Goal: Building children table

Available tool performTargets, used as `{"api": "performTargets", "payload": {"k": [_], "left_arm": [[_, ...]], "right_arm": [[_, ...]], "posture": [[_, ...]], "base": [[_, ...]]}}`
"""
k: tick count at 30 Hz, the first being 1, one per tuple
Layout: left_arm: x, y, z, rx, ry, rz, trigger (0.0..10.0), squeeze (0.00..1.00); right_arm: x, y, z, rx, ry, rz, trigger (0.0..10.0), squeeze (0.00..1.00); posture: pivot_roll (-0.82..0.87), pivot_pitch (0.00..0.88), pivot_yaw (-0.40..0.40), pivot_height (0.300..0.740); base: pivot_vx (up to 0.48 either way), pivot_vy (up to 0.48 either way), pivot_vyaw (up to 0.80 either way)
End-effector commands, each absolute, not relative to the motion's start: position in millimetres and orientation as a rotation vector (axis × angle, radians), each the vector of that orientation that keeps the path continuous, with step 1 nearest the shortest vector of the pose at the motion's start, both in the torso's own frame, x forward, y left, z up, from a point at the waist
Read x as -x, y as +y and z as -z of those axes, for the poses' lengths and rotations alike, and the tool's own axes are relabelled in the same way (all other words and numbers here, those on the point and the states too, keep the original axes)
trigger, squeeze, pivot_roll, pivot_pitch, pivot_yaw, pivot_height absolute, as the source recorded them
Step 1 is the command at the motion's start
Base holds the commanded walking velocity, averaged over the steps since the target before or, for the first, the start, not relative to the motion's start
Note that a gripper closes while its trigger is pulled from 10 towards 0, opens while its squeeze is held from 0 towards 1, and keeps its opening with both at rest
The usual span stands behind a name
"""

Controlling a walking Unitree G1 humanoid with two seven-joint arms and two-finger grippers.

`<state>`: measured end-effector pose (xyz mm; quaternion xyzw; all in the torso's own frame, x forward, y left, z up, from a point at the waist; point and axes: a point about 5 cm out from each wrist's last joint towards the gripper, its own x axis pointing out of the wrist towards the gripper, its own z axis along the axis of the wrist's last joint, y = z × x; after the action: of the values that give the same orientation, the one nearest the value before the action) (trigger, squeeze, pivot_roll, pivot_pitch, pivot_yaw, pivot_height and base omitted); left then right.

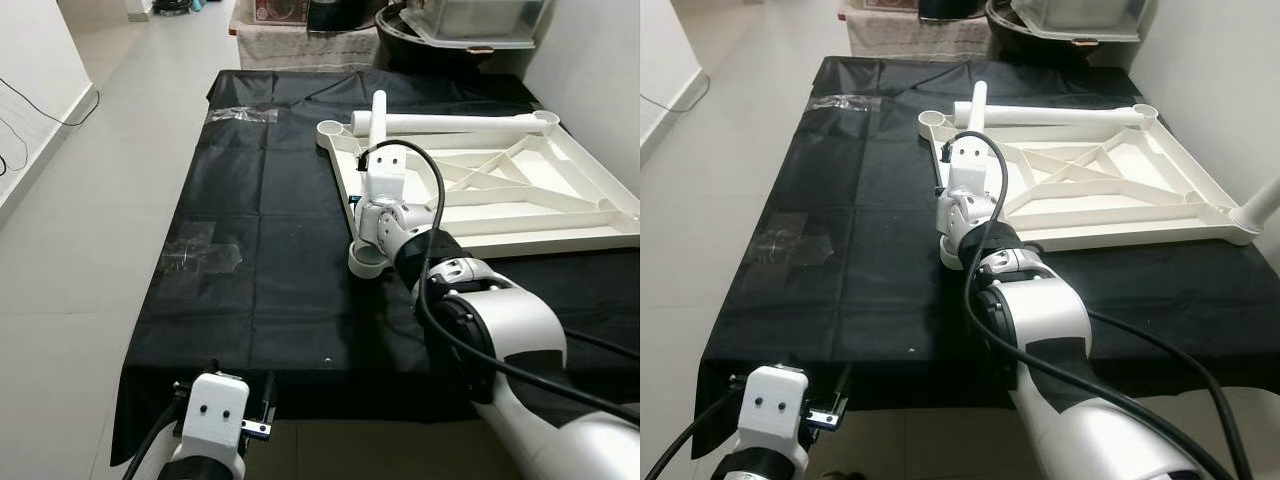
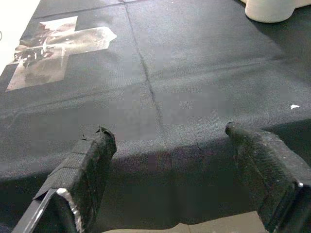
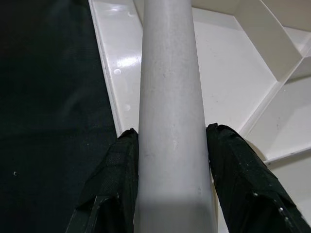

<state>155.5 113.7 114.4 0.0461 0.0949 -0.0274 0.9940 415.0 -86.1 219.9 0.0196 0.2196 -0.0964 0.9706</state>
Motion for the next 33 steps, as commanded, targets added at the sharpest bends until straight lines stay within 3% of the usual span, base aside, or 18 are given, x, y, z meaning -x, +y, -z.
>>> {"api": "performTargets", "payload": {"k": [1,19,20,26,27,33], "left_arm": [[-149.9,95.5,-119.6,-0.04,0.188,0.102,10.0,0.0],[-151.9,97.9,-118.4,-0.049,0.189,0.102,10.0,0.0],[-152.1,98.1,-118.3,-0.049,0.19,0.102,10.0,0.0],[-152.2,98.2,-118.0,-0.048,0.191,0.102,10.0,0.0],[-152.4,98.0,-117.8,-0.048,0.191,0.102,10.0,0.0],[-152.8,97.9,-117.7,-0.047,0.191,0.099,10.0,0.0]], "right_arm": [[-407.4,-88.6,-190.2,-0.037,0.557,0.196,0.0,0.0],[-408.9,-87.3,-192.4,-0.033,0.536,0.151,0.0,0.0],[-408.4,-86.5,-190.3,-0.017,0.542,0.128,10.0,0.0],[-407.6,-83.2,-188.3,0.019,0.548,0.079,10.0,0.0],[-407.5,-81.2,-188.7,0.011,0.554,0.058,10.0,1.0],[-408.9,-77.8,-195.9,-0.002,0.538,0.047,10.0,1.0]], "posture": [[0.04,0.212,-0.074,0.74],[0.05,0.203,-0.066,0.74],[0.05,0.206,-0.065,0.74],[0.05,0.206,-0.065,0.74],[0.04,0.205,-0.067,0.74],[0.04,0.205,-0.071,0.74]], "base": [[0.0,0.0,0.0],[0.0,0.0,0.0],[0.0,0.0,0.0],[0.0,0.0,0.0],[0.0,0.0,0.0],[0.0,0.0,0.0]]}}
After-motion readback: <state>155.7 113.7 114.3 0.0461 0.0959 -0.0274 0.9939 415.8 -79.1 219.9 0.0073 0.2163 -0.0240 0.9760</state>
